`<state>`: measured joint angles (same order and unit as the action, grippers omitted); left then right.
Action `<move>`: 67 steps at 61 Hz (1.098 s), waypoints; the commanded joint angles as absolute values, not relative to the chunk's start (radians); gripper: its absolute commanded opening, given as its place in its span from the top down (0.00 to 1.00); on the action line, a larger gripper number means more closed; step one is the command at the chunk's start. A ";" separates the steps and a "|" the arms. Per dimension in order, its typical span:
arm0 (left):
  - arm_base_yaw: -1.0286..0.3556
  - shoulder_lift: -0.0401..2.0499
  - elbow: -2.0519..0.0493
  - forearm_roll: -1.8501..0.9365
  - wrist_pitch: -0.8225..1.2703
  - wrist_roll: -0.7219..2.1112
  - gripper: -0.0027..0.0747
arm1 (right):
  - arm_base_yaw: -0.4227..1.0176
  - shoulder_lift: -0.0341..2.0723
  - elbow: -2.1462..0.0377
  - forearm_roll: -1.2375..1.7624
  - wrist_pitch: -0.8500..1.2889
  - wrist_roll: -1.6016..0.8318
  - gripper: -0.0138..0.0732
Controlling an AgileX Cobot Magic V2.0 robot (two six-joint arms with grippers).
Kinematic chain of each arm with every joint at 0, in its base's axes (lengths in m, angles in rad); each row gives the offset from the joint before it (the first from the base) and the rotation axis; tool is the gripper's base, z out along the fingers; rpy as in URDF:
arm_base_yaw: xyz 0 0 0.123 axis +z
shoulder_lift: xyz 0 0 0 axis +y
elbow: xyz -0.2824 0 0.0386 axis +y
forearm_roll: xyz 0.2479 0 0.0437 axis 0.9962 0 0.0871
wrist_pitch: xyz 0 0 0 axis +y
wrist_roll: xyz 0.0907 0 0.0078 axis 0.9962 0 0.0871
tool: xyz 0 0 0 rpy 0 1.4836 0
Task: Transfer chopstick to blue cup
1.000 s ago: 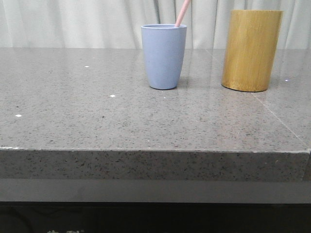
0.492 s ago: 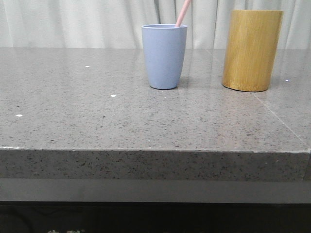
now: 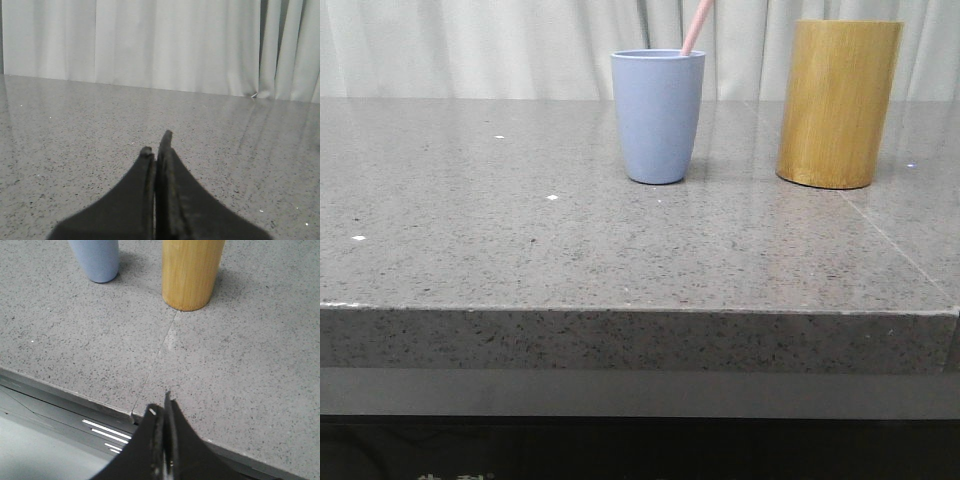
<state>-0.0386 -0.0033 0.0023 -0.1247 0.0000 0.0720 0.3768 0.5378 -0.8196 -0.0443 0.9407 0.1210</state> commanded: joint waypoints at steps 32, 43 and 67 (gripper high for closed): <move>-0.046 -0.027 0.016 -0.134 -0.078 0.072 0.99 | 0.207 0.310 -0.572 -0.055 0.570 0.119 0.98; -0.046 -0.027 0.016 -0.134 -0.078 0.072 0.99 | 0.112 0.096 -0.255 -0.023 0.229 0.119 0.98; -0.046 -0.027 0.016 -0.134 -0.078 0.072 0.99 | 0.066 -0.014 0.023 0.047 -0.063 0.119 0.98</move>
<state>-0.0386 -0.0033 0.0023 -0.1269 0.0000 0.0720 0.0724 -0.0102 0.0242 0.0258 0.0503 0.1210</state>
